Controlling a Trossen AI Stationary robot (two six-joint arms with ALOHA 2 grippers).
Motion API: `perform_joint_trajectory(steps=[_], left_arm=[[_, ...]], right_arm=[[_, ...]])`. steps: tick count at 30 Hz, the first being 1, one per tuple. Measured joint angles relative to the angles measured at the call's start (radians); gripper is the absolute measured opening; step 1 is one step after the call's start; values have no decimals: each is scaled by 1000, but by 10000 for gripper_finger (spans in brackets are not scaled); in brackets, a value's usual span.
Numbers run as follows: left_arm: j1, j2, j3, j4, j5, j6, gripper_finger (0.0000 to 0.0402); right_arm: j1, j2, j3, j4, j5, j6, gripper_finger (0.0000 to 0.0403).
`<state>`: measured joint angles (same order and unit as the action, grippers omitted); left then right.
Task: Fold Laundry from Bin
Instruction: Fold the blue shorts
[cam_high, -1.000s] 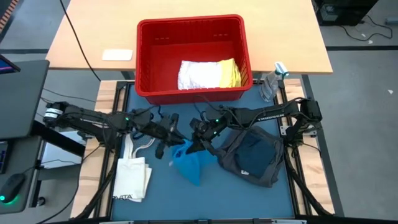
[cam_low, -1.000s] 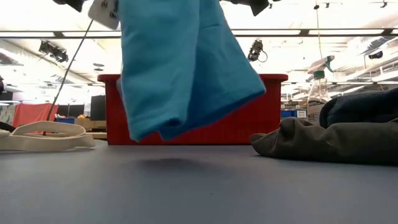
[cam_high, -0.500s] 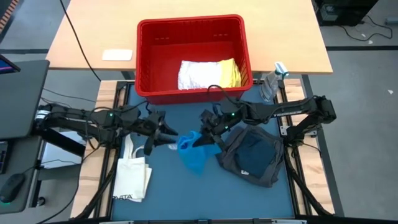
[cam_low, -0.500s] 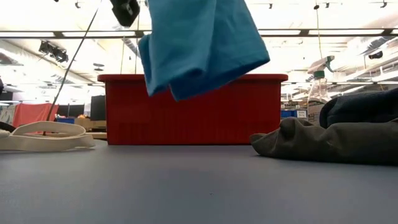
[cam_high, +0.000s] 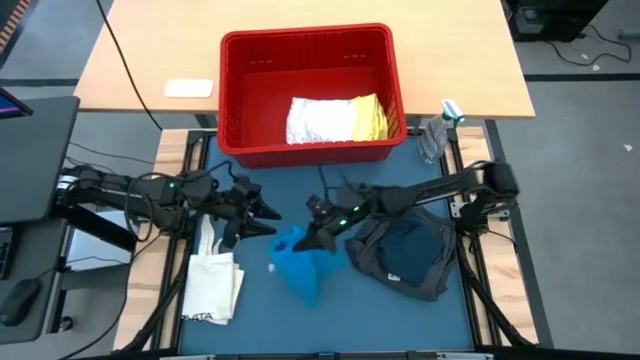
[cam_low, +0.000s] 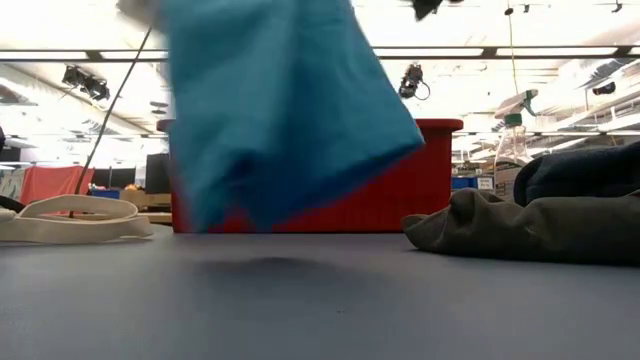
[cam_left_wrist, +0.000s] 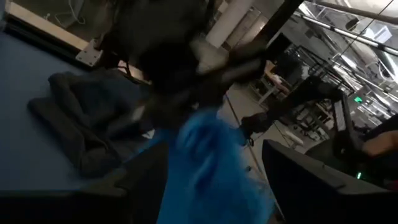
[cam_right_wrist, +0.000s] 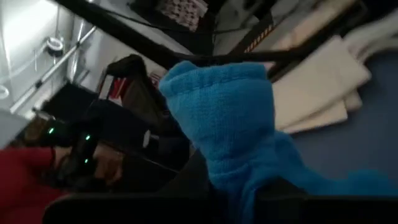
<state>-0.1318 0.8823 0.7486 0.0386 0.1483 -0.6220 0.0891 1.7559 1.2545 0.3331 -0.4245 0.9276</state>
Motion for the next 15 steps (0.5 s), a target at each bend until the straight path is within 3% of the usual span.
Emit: perform_joint_trajectory(steps=[4,8,15], left_arm=[[0,-12,1,-94,-31,9,242],[26,-10,0,-240,-83,10,232],[79,-11,0,-318,-84,3,229]], right_arm=[[-24,123,0,43,13,38,35],[-111,240,-2,-30,45,25,48],[-257,319,-2,-9,39,15,147]])
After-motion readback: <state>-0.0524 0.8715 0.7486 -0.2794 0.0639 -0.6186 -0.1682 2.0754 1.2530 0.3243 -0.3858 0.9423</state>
